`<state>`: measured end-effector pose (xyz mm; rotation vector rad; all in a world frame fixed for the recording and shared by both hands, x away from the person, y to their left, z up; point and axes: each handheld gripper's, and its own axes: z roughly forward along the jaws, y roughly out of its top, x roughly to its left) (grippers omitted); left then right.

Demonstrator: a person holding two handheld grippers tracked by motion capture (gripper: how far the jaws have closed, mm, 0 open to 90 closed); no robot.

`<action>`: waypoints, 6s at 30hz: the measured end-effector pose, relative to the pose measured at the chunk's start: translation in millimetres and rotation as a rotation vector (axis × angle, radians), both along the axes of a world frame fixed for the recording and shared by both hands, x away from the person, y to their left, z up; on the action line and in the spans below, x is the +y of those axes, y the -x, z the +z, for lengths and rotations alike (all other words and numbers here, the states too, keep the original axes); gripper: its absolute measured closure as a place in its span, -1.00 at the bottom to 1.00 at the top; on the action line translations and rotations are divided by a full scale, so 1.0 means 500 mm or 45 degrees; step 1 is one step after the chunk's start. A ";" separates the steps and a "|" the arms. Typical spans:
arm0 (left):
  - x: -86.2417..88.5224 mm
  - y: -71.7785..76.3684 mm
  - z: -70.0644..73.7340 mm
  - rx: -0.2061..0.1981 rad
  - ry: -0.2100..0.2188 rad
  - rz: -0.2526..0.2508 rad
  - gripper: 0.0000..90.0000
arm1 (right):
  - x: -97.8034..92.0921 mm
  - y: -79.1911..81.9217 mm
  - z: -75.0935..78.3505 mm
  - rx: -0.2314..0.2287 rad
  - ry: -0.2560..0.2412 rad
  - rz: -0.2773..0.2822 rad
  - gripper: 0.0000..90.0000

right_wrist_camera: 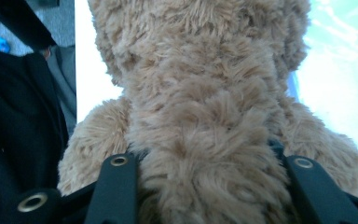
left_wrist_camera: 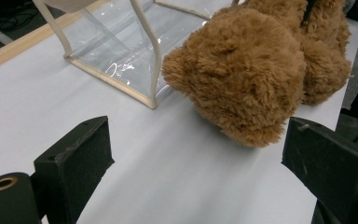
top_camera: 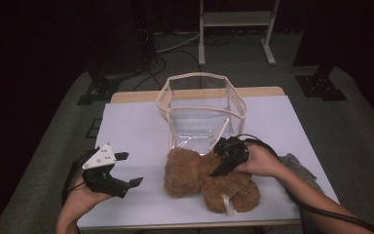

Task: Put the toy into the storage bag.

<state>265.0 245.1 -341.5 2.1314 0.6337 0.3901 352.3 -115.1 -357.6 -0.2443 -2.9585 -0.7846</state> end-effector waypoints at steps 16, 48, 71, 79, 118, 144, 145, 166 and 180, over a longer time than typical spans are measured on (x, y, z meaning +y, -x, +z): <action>0.021 0.003 0.001 -0.009 0.020 0.040 -0.84 | 0.016 -0.005 0.041 -0.022 -0.003 0.004 0.42; 0.052 0.004 0.000 -0.008 0.048 0.088 -0.84 | 0.007 0.015 0.152 -0.025 -0.130 0.031 0.45; 0.070 -0.001 -0.009 0.003 0.058 0.124 -0.84 | 0.034 0.016 0.320 -0.073 -0.174 0.046 0.44; 0.074 -0.001 -0.010 0.004 0.065 0.126 -0.84 | 0.045 0.020 0.393 -0.118 -0.193 0.060 0.44; 0.075 -0.006 -0.018 0.020 0.064 0.124 -0.84 | 0.095 -0.171 0.573 -0.120 -0.222 -0.079 0.44; 0.086 -0.005 -0.023 0.035 0.079 0.139 -0.84 | 0.091 -0.336 0.568 -0.144 -0.161 -0.267 0.44; 0.086 -0.006 -0.024 0.036 0.079 0.138 -0.84 | 0.088 -0.344 0.565 -0.147 -0.159 -0.280 0.44; 0.083 -0.007 -0.027 0.049 0.079 0.125 -0.84 | 0.069 -0.410 0.487 -0.198 -0.093 -0.382 0.43; 0.075 -0.009 -0.027 0.056 0.077 0.107 -0.84 | 0.105 -0.317 0.478 -0.231 -0.088 -0.273 0.43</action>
